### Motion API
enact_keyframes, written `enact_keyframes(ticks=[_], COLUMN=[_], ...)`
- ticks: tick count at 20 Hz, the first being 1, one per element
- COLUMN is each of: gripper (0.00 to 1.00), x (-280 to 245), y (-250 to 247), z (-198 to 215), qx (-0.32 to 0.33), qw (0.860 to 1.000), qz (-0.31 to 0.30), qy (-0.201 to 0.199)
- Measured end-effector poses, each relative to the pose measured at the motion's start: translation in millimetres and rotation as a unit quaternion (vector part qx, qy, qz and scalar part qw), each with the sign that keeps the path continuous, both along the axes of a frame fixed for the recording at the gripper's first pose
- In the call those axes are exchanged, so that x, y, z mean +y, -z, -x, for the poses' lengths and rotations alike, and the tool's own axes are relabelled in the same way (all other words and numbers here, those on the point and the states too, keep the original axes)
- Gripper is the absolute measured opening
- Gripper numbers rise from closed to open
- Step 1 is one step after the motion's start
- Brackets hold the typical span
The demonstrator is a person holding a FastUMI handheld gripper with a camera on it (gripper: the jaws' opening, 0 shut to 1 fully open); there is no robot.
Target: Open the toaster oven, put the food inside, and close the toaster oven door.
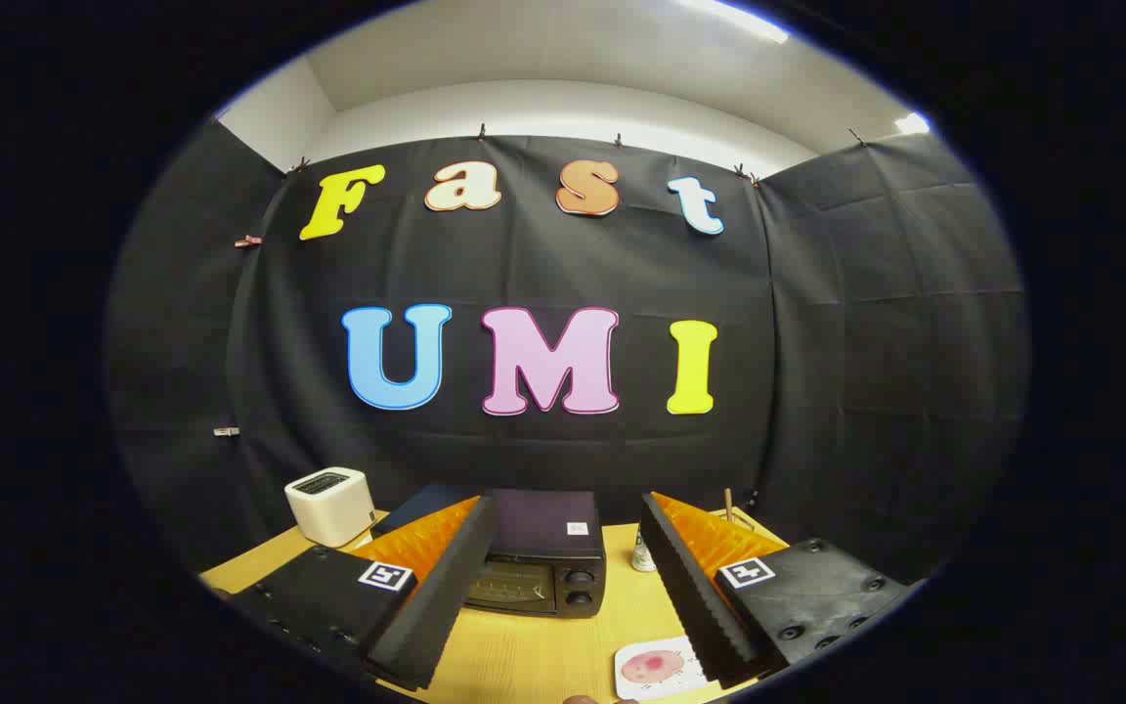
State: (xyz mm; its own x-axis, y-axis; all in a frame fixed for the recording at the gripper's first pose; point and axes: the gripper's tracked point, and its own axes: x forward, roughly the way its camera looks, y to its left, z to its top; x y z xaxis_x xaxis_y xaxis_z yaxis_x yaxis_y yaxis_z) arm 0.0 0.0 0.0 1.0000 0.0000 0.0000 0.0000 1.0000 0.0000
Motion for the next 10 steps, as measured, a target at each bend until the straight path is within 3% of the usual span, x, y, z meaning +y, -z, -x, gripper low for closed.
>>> enact_keyframes(ticks=[10], gripper=[0.98], x=[-2.1], y=[12.2], z=[7.9], qx=[0.017], qw=[1.0], qz=[-0.005], qy=[0.008])
